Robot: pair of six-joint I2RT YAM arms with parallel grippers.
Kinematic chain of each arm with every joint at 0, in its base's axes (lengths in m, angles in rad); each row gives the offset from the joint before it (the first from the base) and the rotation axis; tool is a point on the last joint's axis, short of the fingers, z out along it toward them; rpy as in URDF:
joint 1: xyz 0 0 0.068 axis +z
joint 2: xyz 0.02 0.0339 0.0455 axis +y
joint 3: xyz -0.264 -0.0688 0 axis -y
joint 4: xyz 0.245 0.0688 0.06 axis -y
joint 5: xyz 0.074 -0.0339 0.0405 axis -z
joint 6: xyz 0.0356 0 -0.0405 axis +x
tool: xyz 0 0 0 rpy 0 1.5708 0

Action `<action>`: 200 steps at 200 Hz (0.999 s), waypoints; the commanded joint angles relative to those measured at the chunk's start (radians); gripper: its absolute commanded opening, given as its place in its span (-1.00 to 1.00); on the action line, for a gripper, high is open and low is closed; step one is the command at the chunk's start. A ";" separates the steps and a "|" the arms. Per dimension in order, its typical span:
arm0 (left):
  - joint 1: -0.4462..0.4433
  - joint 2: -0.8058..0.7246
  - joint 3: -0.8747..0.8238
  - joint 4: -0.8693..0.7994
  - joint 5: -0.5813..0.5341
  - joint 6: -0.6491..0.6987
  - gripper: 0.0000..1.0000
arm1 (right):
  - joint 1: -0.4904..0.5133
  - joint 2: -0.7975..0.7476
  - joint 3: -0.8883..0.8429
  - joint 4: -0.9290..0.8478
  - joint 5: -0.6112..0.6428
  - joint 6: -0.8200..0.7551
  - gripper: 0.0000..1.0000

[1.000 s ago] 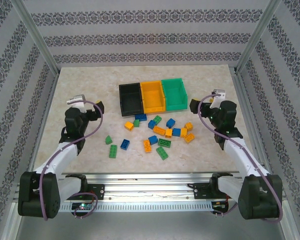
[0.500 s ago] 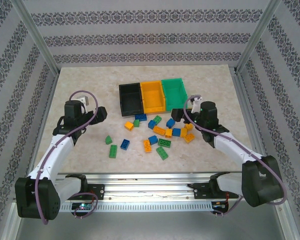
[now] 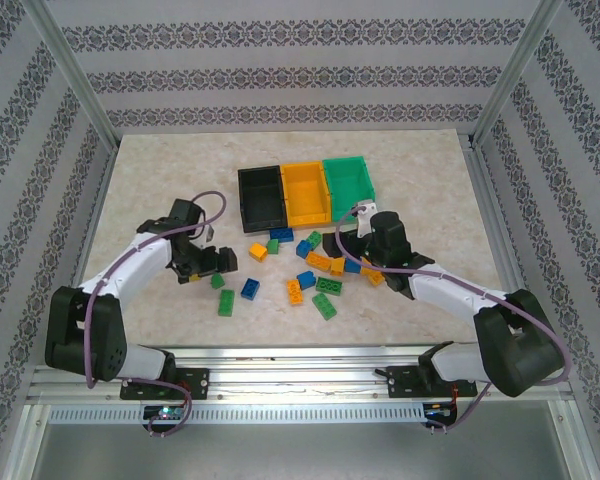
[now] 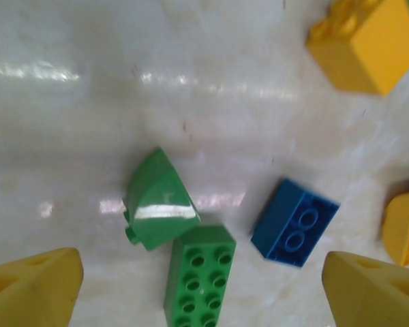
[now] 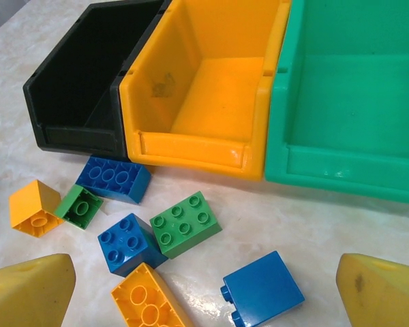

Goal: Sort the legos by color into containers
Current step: Pick up the lego from the middle-left of the table.

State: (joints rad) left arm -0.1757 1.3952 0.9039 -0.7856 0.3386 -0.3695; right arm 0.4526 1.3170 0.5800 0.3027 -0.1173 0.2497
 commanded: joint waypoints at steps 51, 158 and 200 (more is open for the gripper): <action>-0.085 0.132 0.028 -0.058 -0.155 -0.056 0.52 | 0.021 0.000 -0.021 0.054 0.068 -0.035 0.97; -0.090 0.224 0.050 0.020 -0.213 -0.021 -0.16 | 0.024 -0.030 -0.034 0.052 0.097 -0.052 0.97; -0.090 0.150 0.070 0.032 -0.210 -0.012 -0.28 | 0.026 -0.035 -0.037 0.053 0.099 -0.052 0.96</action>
State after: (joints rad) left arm -0.2554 1.6081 0.9577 -0.7708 0.1448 -0.3973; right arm 0.4694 1.3060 0.5568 0.3336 -0.0406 0.2089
